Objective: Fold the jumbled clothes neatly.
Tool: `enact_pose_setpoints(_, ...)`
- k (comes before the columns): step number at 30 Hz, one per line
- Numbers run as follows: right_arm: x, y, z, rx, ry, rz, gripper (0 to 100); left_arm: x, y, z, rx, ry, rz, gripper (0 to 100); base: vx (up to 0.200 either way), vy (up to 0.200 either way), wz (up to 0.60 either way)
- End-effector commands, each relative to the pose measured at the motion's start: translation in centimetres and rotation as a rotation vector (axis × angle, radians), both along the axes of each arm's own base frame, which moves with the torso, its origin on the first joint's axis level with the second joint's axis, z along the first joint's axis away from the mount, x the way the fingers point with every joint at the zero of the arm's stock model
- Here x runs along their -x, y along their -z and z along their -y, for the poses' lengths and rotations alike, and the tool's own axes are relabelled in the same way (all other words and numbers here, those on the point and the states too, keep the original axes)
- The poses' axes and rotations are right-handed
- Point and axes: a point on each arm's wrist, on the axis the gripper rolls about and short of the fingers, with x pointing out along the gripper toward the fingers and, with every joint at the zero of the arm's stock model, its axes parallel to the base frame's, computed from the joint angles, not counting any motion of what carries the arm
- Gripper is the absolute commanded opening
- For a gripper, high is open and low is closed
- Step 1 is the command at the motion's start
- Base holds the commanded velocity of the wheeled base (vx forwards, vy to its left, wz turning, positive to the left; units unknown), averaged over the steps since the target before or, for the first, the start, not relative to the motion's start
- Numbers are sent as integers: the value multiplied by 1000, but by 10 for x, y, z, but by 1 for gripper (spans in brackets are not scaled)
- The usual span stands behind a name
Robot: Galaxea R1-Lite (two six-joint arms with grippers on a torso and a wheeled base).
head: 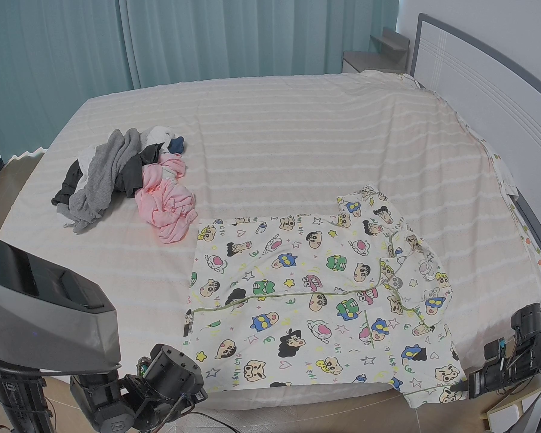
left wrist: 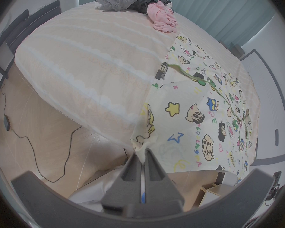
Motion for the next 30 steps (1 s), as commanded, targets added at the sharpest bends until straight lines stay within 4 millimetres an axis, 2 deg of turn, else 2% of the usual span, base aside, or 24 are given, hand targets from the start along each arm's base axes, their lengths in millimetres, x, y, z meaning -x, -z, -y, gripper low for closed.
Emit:
enact_pose_setpoints(1, 3, -5, -1, -24, -10, 48, 0, -6, -9, 5, 41, 0, 51, 0, 0, 0, 0)
enact_pose_setpoints(10, -5, -22, 1, -62, -22, 193, 0, -29, -33, 14, 126, -25, 176, 0, 0, 0, 0)
enact_pose_setpoints(17, -27, -44, 5, -102, 55, 304, 0, -56, -48, 14, 145, -44, 266, 0, 0, 0, 0)
enact_pose_setpoints(24, -46, -57, 9, -112, 82, 371, 0, -78, -62, 16, 164, -59, 341, 0, 0, 0, 0)
enact_pose_setpoints(25, -55, -61, 10, -123, 101, 384, 0, -87, -64, 16, 161, -71, 350, 0, 0, 0, 0)
enact_pose_setpoints(28, -61, -63, 8, -139, 108, 389, 0, -97, -68, 15, 161, -85, 365, 0, 0, 0, 0)
enact_pose_setpoints(29, -70, -65, 7, -159, 124, 386, 0, -110, -75, 10, 161, -114, 382, 0, 0, 0, 0)
enact_pose_setpoints(30, -72, -64, 6, -164, 123, 383, 0, -114, -77, 10, 160, -121, 385, 0, 0, 0, 0)
